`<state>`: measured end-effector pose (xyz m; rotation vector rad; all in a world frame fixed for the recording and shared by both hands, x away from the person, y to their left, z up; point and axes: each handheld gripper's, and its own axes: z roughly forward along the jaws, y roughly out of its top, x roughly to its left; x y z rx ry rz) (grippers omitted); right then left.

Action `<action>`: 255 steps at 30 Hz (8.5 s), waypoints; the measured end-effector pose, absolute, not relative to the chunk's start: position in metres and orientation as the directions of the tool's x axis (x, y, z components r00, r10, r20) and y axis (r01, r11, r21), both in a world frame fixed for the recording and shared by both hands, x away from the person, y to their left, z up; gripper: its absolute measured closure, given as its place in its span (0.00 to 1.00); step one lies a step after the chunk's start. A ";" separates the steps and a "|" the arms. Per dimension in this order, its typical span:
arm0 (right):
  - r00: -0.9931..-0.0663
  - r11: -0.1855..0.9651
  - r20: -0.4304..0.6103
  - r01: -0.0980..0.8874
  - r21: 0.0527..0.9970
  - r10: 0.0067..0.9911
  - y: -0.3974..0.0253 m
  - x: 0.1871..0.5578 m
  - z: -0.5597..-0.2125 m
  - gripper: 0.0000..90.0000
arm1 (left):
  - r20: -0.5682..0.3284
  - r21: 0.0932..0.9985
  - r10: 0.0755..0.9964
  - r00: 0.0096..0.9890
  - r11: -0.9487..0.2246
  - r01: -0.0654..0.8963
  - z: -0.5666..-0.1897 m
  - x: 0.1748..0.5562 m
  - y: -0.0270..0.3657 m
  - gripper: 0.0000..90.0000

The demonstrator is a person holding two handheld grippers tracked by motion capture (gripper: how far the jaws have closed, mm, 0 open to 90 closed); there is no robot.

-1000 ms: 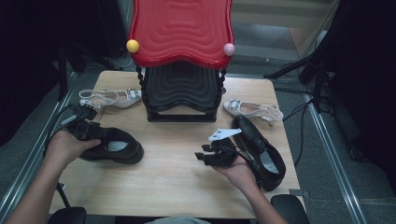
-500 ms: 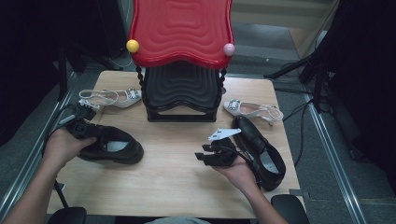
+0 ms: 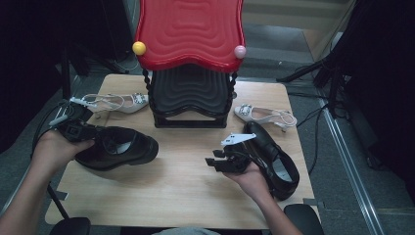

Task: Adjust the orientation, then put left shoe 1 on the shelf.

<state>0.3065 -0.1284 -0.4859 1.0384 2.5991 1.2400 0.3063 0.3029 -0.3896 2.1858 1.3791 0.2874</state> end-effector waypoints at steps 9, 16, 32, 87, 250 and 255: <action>-0.754 0.413 0.225 0.554 0.723 0.617 -0.134 0.309 -0.482 0.62 | -0.132 0.559 0.833 0.537 -0.385 0.735 -0.376 0.313 0.260 0.94; -0.746 0.399 0.229 0.558 0.728 0.626 -0.137 0.310 -0.481 0.62 | -0.141 0.558 0.780 0.610 -0.446 0.700 -0.379 0.315 0.221 0.94; -0.704 0.351 0.234 0.579 0.736 0.670 -0.150 0.315 -0.476 0.62 | -0.182 0.531 0.700 0.690 -0.521 0.668 -0.420 0.322 0.141 0.92; -0.776 0.458 0.287 0.581 0.673 0.562 -0.109 0.331 -0.490 0.96 | -0.307 0.631 0.767 0.564 -0.280 0.724 -0.499 0.257 0.190 0.96; -0.561 0.505 0.413 0.827 0.248 0.717 -0.021 0.296 -0.478 0.91 | -0.317 0.682 0.684 0.657 -0.317 0.659 -0.417 0.326 0.196 0.75; -0.538 0.478 0.475 0.841 0.252 0.696 -0.041 0.299 -0.471 0.96 | -0.305 0.698 0.674 0.673 -0.322 0.639 -0.407 0.330 0.194 0.83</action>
